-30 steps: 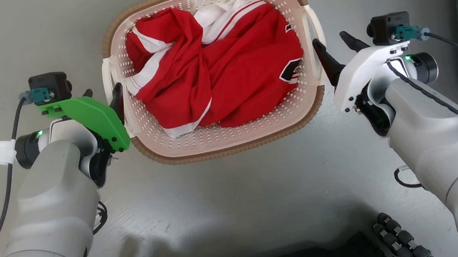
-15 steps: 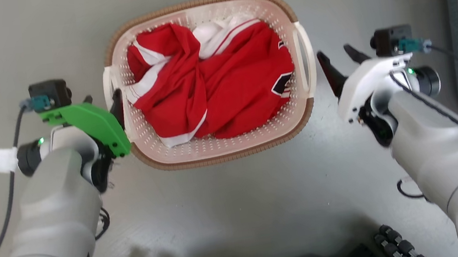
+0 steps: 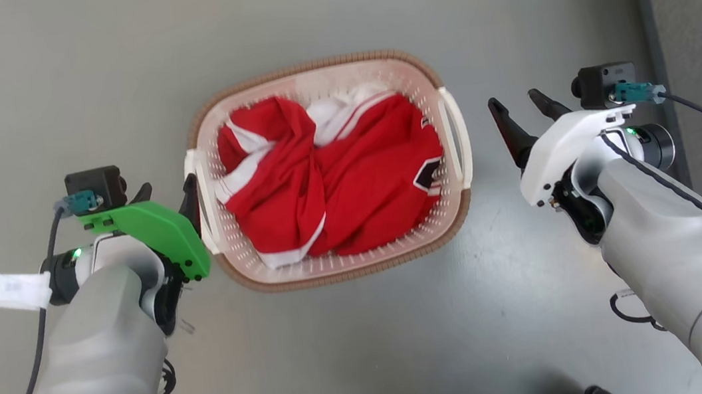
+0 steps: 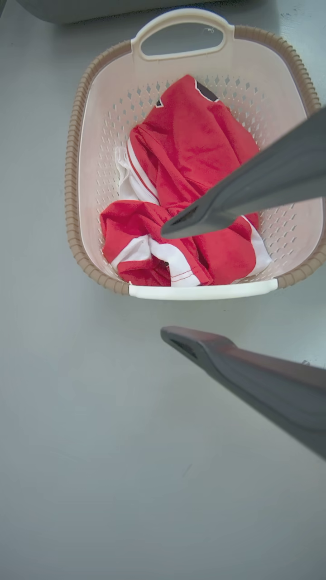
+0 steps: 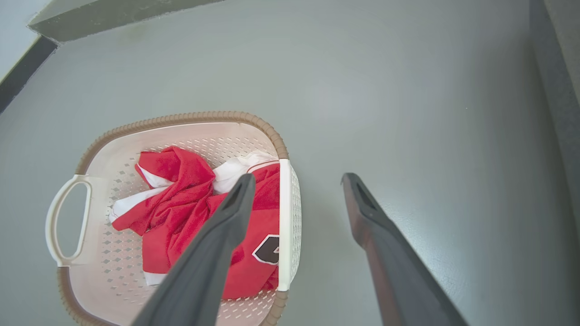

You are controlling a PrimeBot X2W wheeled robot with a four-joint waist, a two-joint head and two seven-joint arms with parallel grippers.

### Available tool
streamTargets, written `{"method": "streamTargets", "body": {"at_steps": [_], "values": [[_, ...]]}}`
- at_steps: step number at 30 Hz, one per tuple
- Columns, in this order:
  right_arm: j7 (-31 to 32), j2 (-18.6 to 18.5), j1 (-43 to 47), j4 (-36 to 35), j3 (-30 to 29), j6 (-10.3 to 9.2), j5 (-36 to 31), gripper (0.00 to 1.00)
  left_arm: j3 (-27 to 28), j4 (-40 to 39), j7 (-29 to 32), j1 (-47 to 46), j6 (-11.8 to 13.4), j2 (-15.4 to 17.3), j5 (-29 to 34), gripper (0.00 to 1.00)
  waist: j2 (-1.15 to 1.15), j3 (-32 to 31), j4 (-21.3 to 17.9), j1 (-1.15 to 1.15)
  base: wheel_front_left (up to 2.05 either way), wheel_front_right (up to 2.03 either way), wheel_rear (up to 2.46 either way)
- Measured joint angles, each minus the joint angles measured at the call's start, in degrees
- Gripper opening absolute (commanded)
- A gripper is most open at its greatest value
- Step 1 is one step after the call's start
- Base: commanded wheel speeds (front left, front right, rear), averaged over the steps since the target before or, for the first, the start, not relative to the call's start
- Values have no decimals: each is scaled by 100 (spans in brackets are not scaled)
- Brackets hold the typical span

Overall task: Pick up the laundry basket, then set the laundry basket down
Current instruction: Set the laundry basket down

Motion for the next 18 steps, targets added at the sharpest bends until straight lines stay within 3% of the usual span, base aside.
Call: {"method": "streamTargets", "body": {"at_steps": [18], "values": [[-1, -278, 780, -1077, -717, -62, -74, 100, 52, -414, -253, 443, 0, 192, 193, 100, 0, -1393, -74, 0, 0, 0, 0]]}}
